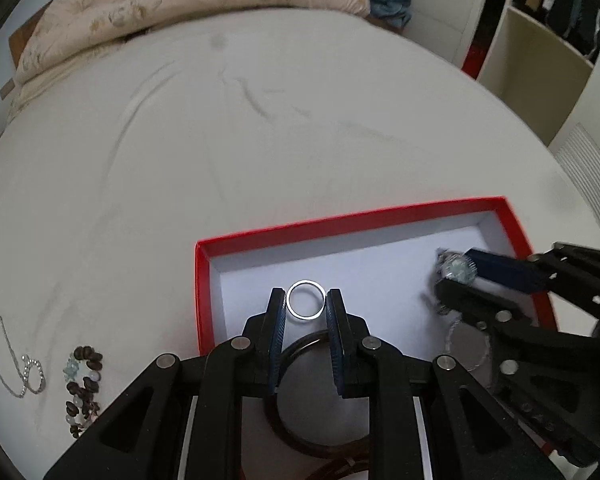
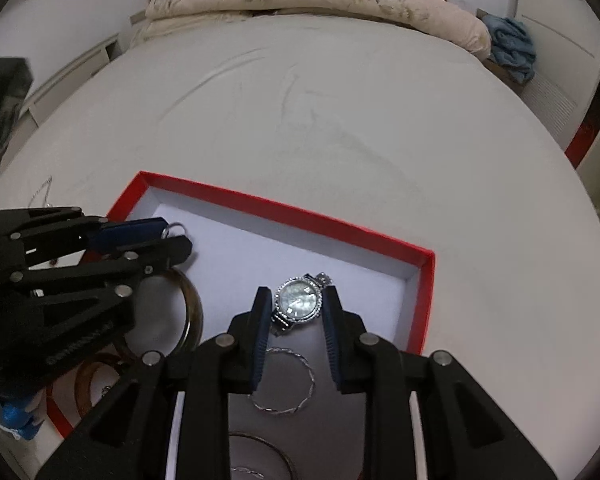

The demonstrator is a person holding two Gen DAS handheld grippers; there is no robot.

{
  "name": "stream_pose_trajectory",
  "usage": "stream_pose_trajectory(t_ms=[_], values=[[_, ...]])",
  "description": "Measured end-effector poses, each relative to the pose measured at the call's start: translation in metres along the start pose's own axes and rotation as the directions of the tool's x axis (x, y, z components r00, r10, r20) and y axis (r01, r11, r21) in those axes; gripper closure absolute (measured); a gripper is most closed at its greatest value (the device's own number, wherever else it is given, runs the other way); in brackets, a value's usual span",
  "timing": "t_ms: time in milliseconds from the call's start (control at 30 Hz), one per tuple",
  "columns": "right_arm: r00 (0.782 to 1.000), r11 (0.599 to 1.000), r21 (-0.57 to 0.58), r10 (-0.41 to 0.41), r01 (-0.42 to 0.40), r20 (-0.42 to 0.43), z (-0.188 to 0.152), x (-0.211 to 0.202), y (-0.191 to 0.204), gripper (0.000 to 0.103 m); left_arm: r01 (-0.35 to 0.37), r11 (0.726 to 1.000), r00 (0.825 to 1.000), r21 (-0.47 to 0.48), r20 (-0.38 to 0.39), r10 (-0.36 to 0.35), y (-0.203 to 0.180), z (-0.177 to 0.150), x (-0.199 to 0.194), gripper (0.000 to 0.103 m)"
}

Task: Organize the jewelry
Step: 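Carry the ring and watch into the red box and open both tools, then withdraw both tools from the box back over the bed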

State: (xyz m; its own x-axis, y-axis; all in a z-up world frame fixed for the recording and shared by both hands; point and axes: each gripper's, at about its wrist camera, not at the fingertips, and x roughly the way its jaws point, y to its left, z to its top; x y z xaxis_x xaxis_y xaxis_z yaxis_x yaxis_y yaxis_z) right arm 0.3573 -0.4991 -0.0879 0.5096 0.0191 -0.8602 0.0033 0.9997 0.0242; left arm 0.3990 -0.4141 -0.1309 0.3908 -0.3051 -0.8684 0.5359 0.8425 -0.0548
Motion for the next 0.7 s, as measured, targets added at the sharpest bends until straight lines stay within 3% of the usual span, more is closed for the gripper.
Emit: stream_pose_trajectory(t_ms=[200, 267, 367, 600, 700], values=[[0.999, 0.999, -0.007, -0.051, 0.050, -0.015, -0.002, -0.009, -0.004, 0.078, 0.031, 0.998, 1.000, -0.057, 0.009, -0.030, 0.011, 0.002, -0.008, 0.080], [0.998, 0.998, 0.004, -0.057, 0.057, -0.009, -0.006, -0.017, -0.006, 0.074, 0.043, 0.998, 0.999, -0.053, 0.016, -0.042, 0.011, -0.002, -0.017, 0.074], [0.998, 0.998, 0.013, -0.067, 0.067, -0.001, -0.009, -0.033, -0.003, 0.067, 0.061, 0.997, 0.998, -0.057, 0.030, -0.060, 0.012, -0.006, -0.035, 0.073], [0.996, 0.997, 0.031, -0.067, 0.065, 0.060, -0.029, -0.107, 0.021, 0.067, 0.049, 0.998, 0.993, -0.051, 0.112, -0.043, 0.027, -0.032, -0.122, 0.072], [0.994, 0.998, 0.031, -0.055, 0.052, 0.097, -0.040, -0.144, 0.039, 0.067, 0.021, 0.998, 0.986, -0.053, 0.169, -0.011, 0.032, -0.052, -0.172, 0.065]])
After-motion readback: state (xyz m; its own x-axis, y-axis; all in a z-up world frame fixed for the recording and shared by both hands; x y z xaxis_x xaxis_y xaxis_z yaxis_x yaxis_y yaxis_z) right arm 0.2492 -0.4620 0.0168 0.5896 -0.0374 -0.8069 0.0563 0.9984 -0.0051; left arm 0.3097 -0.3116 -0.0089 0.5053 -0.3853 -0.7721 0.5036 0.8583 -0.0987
